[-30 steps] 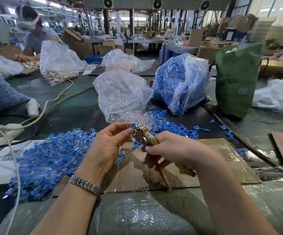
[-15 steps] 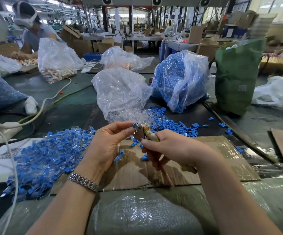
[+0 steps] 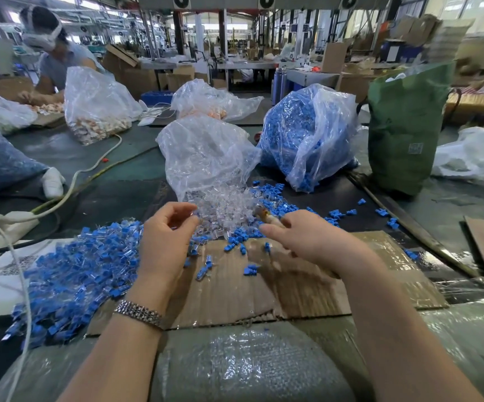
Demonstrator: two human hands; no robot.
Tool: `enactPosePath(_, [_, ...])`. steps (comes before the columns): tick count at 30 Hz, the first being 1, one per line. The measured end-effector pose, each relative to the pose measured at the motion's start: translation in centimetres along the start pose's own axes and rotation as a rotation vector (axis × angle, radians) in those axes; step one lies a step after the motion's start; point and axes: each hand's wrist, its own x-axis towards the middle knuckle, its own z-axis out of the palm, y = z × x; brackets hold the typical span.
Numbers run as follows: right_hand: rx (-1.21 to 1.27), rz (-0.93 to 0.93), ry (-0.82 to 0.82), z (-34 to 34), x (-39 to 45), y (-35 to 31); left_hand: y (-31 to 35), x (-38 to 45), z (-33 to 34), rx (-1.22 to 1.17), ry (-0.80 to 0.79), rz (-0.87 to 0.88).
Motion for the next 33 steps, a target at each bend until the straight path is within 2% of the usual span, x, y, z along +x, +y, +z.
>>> enactPosePath(3, [-0.34, 0.119, 0.159, 0.6, 0.6, 1.1, -0.3, -0.1, 0.3, 0.437, 0.12, 0.065])
enactPosePath(5, [-0.43, 0.172, 0.187, 1.3, 0.9, 1.8, -0.3, -0.3, 0.7, 0.596, 0.124, 0.183])
enactPosePath(8, [-0.456, 0.217, 0.182, 1.8, 1.0, 2.2, -0.2, -0.8, 1.8, 0.699, -0.122, 0.329])
enactPosePath(10, [-0.468, 0.22, 0.193, 2.1, 1.0, 2.2, -0.3, -1.1, 2.8, 0.778, -0.295, 0.348])
enactPosePath(12, [-0.481, 0.218, 0.231, 2.5, 1.1, 2.2, -0.6, -1.3, 3.4, 0.848, -0.37, 0.349])
enactPosePath(15, [-0.492, 0.151, 0.331, 2.9, 1.2, 1.6, -0.6, -1.2, 3.4, 0.862, -0.387, 0.35])
enactPosePath(18, [-0.468, 0.006, 0.354, 3.2, 1.1, 0.9, -0.4, -1.1, 3.3, 0.832, -0.395, 0.365])
enactPosePath(21, [-0.49, -0.121, 0.375, 3.4, 1.1, 1.0, -0.3, -1.1, 3.1, 0.778, -0.344, 0.389])
enactPosePath(24, [-0.476, -0.222, 0.495, 3.4, 0.9, 1.0, -0.3, -1.1, 3.0, 0.77, -0.303, 0.394])
enactPosePath(29, [-0.608, -0.254, 0.346, 4.2, 1.0, 0.8, -0.5, -1.0, 3.0, 0.753, -0.312, 0.359])
enactPosePath(33, [-0.618, -0.263, 0.33, 4.2, 0.9, 0.8, -0.6, -0.9, 2.9, 0.763, -0.33, 0.356])
